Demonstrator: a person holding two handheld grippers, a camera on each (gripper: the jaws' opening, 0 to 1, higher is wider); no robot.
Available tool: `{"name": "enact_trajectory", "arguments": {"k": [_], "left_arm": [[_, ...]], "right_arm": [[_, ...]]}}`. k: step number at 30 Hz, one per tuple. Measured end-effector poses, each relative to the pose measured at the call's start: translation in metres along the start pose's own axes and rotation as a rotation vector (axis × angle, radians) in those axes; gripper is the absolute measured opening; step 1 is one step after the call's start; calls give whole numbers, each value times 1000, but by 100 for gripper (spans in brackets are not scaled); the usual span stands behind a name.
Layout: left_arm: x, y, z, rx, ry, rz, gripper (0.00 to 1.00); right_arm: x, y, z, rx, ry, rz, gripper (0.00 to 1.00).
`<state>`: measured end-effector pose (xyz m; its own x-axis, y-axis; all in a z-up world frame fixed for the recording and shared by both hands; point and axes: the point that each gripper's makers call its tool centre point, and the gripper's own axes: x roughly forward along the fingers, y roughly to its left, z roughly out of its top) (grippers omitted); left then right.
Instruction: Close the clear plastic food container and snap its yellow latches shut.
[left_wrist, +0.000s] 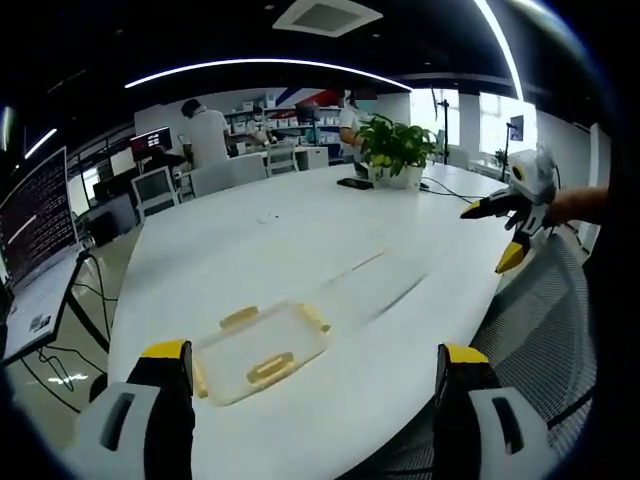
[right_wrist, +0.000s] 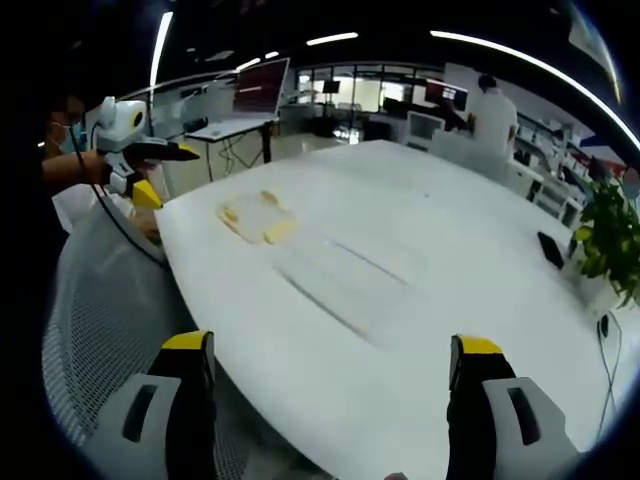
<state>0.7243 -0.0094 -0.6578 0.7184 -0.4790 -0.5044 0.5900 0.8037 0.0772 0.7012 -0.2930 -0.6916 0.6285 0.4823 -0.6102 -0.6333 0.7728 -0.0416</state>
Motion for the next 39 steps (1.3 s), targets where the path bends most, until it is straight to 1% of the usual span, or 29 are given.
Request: {"name": "enact_trajectory", "arguments": {"k": [11, 18, 29, 33, 39], "left_arm": [[0, 0, -1, -1, -3, -2, 99], [0, 0, 0, -2, -6, -3, 99], [2, -1, 1, -8, -14, -10, 99], [2, -1, 4, -6, -26, -14, 99], [2, -1, 2, -6, -14, -16, 99]], "right_arm": [[0, 0, -1, 10, 3, -2, 95], [-2, -2, 2, 5, 0, -3, 95], [-2, -2, 1, -3, 5, -4, 94], [-2, -1, 0, 0, 5, -2, 94], [-2, -1, 0, 3, 5, 3, 93]]}}
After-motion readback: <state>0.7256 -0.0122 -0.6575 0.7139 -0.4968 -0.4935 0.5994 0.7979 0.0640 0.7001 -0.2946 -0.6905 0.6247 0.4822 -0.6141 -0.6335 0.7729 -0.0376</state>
